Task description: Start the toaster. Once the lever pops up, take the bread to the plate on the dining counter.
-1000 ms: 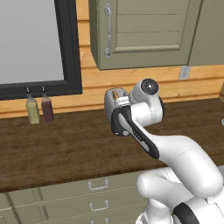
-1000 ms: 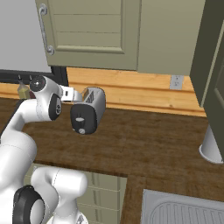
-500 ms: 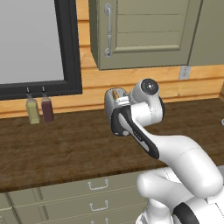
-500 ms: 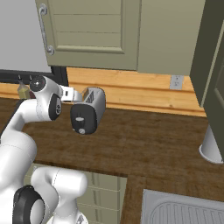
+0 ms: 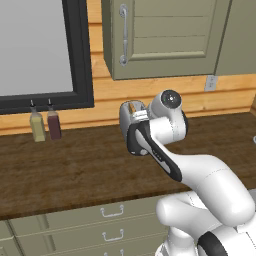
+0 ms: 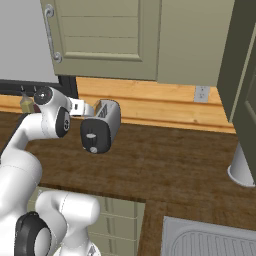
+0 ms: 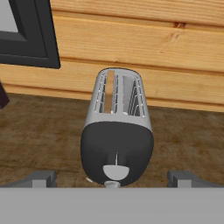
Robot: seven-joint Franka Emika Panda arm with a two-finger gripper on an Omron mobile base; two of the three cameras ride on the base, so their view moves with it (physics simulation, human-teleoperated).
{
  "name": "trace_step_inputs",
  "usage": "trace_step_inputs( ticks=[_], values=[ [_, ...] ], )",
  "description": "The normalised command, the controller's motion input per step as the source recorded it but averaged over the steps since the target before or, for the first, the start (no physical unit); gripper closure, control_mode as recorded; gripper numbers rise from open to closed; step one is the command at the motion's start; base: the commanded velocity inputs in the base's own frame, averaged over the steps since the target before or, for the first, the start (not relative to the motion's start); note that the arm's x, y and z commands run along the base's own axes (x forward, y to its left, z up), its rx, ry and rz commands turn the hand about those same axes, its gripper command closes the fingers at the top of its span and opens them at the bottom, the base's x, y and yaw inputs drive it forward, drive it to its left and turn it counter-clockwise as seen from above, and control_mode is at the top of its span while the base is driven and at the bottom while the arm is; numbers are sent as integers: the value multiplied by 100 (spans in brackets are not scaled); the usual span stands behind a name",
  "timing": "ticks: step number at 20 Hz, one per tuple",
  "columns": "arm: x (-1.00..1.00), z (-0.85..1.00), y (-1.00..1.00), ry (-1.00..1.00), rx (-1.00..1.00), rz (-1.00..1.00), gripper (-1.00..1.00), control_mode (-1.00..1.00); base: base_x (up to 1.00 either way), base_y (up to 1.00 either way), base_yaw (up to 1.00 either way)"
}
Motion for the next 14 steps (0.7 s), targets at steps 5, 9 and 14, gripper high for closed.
trace_step_inputs(
  ticks=[5,9,14],
  values=[
    [0,0,0,0,0,0,-100,-100,0,0,0],
    [0,0,0,0,0,0,-100,-100,0,0,0],
    [0,0,0,0,0,0,-100,-100,0,0,0]
  ],
)
